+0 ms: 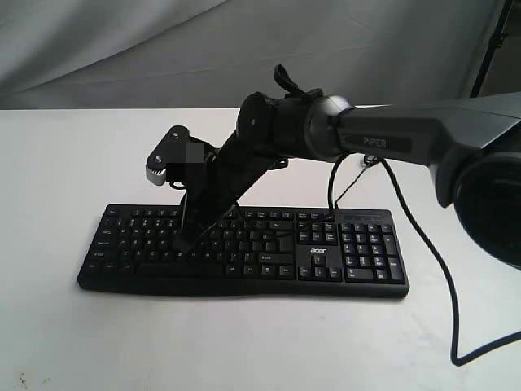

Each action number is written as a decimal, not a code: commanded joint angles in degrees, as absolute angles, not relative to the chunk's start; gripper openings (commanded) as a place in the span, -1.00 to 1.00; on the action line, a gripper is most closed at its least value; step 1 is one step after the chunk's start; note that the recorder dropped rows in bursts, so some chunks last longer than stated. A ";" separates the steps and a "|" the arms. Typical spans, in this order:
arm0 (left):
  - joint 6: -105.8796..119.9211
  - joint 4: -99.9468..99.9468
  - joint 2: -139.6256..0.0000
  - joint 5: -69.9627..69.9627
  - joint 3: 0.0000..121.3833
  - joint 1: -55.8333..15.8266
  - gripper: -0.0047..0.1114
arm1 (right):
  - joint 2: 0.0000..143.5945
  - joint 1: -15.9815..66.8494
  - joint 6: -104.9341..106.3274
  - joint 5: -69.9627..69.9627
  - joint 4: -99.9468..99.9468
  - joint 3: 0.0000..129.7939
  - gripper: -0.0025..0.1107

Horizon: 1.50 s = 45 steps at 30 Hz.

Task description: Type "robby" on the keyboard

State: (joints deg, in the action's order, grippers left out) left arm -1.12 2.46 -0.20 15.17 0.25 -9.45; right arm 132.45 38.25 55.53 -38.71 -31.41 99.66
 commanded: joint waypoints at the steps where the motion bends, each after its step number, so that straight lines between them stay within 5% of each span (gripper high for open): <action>1: -1.28 2.74 0.00 14.86 0.00 -9.82 -0.92 | 132.34 37.84 55.47 -38.19 -31.26 100.03 -0.96; 45: -1.28 2.74 0.00 14.86 0.00 -9.82 -0.92 | 125.77 37.97 56.33 -39.15 -31.00 100.03 -0.96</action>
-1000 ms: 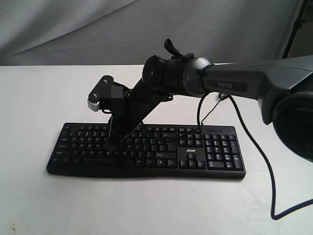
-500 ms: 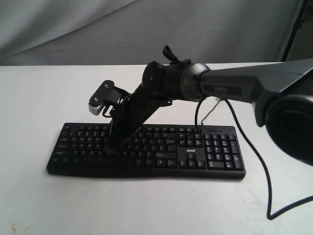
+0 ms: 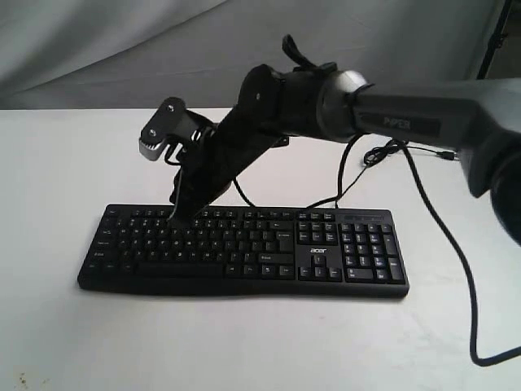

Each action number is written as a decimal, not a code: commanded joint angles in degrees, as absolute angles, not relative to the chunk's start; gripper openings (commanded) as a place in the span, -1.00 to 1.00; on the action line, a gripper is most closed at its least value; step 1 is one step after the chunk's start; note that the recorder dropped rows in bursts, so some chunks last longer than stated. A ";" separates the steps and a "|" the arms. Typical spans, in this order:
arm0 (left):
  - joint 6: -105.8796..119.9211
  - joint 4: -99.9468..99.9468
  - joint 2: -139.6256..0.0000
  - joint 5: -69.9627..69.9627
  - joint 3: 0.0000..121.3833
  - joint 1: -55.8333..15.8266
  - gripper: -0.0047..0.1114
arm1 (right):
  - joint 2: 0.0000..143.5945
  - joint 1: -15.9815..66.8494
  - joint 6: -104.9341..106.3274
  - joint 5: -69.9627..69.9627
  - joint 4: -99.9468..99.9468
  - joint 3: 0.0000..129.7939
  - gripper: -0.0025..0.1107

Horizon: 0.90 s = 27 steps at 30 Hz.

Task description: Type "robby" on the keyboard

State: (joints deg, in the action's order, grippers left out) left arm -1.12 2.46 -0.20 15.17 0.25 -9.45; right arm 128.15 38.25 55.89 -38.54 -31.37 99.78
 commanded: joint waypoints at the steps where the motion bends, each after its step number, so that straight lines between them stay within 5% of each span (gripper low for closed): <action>1: -1.28 2.74 0.00 14.86 0.00 -9.82 -0.92 | 125.21 38.11 56.20 -39.15 -30.71 100.03 -0.96; 15: -1.28 2.74 0.00 14.86 0.00 -9.82 -0.92 | 104.67 42.30 54.34 -25.11 -28.41 83.07 -0.96; 27: -1.28 2.74 0.00 14.86 0.00 -9.82 -0.92 | 70.62 44.57 53.81 -0.94 -31.96 55.44 -0.96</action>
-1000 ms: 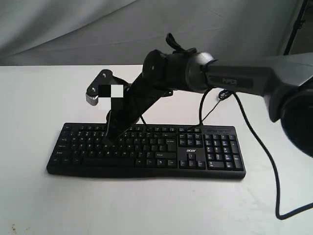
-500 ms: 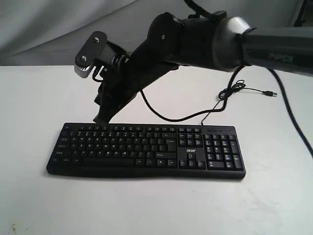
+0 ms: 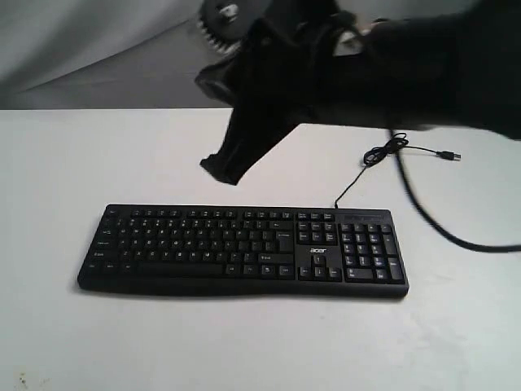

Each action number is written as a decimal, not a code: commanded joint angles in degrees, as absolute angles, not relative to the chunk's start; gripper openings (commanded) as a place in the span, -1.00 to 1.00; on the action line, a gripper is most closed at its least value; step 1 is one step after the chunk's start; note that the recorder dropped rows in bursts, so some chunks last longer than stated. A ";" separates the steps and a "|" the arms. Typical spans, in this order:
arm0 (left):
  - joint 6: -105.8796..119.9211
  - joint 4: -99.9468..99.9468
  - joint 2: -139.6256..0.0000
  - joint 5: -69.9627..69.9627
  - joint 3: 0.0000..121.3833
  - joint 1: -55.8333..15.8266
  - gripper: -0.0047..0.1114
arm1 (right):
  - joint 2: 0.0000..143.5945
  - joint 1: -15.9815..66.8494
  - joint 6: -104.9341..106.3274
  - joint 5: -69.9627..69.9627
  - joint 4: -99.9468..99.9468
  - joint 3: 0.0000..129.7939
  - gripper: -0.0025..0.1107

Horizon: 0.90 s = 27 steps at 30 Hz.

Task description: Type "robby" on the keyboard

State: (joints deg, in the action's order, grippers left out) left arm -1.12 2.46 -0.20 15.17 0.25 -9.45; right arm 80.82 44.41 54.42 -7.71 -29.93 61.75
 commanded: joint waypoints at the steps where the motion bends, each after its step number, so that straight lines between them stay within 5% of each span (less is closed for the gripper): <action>1: -1.28 2.74 0.00 14.86 0.00 -9.82 -0.92 | 67.68 44.57 53.52 0.71 -32.78 53.74 -0.96; 9: -1.28 2.74 0.00 14.86 0.00 -9.82 -0.92 | 51.53 44.57 53.51 4.10 -38.11 46.93 -0.96; 27: -1.28 2.74 0.00 14.86 0.00 -9.82 -0.92 | 39.21 43.18 51.52 3.97 -41.63 43.85 -0.96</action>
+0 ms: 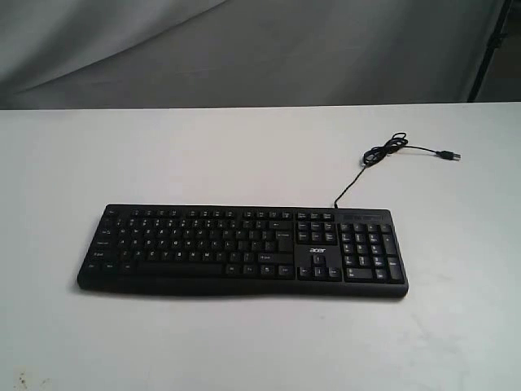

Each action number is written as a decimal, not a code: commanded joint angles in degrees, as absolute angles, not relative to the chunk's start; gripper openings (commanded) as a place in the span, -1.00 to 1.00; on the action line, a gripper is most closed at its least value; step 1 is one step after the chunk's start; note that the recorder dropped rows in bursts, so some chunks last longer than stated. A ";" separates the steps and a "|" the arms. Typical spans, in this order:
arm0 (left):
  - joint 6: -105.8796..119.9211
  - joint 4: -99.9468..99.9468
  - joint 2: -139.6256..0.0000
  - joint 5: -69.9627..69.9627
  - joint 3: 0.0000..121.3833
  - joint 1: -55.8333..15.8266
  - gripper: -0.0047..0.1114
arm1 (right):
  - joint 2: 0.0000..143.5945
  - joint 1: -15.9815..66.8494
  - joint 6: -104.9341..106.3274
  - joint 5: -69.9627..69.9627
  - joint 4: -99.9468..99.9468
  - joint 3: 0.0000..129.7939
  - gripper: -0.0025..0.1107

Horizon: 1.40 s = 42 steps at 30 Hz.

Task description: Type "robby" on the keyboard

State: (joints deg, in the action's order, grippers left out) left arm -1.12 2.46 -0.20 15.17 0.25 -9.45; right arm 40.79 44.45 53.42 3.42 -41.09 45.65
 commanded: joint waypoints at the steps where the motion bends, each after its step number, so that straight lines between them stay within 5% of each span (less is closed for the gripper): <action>1: -1.28 2.74 0.00 14.86 0.00 -9.82 -0.92 | 38.41 40.14 49.08 3.97 -42.99 42.53 -0.96; 9: -1.28 2.74 0.00 14.86 0.00 -9.82 -0.92 | 34.25 18.94 43.23 -2.69 -51.80 35.40 -0.96; 18: -1.28 2.74 0.00 14.86 0.00 -9.82 -0.92 | 23.17 5.34 43.48 -2.99 -51.59 23.67 -0.96; 31: -1.28 2.74 0.00 14.86 0.00 -9.82 -0.92 | 12.29 -0.16 47.49 -1.56 -50.82 8.58 -0.96; 42: -1.28 2.74 0.00 14.86 0.00 -9.82 -0.92 | 5.75 0.06 45.98 2.21 -73.48 5.48 -0.96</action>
State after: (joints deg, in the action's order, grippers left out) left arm -1.12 2.46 -0.20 15.17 0.25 -9.45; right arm 7.16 0.00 46.51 -0.76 -69.24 5.69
